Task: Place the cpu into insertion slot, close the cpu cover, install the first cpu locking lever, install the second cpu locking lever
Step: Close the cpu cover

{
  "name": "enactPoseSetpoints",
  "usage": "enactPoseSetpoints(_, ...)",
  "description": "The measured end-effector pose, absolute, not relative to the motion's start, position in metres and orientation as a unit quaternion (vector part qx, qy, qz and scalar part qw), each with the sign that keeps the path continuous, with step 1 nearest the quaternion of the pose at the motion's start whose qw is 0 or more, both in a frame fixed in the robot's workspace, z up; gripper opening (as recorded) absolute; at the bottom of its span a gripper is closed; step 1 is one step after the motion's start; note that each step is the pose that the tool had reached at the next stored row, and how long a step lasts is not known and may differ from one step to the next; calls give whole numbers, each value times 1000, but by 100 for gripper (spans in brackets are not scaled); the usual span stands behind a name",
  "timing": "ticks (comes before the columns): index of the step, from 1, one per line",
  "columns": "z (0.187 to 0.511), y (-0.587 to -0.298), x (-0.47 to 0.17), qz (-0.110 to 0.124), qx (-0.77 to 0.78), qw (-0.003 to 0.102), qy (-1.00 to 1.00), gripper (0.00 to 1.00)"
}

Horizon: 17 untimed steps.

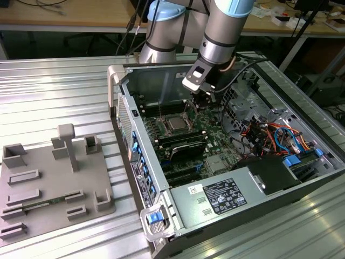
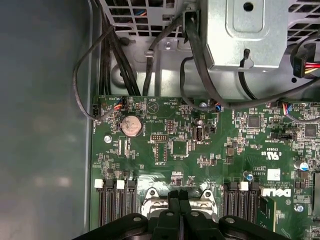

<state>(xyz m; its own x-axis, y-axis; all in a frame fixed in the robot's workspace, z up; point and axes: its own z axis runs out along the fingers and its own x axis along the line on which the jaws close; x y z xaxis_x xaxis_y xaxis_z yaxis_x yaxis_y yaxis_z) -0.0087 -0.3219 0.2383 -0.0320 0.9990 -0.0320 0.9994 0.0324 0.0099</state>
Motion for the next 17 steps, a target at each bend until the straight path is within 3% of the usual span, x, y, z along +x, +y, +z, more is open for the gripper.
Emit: enactPoseSetpoints(17, 236, -322, -26, -8, 696, 15, 718, 11)
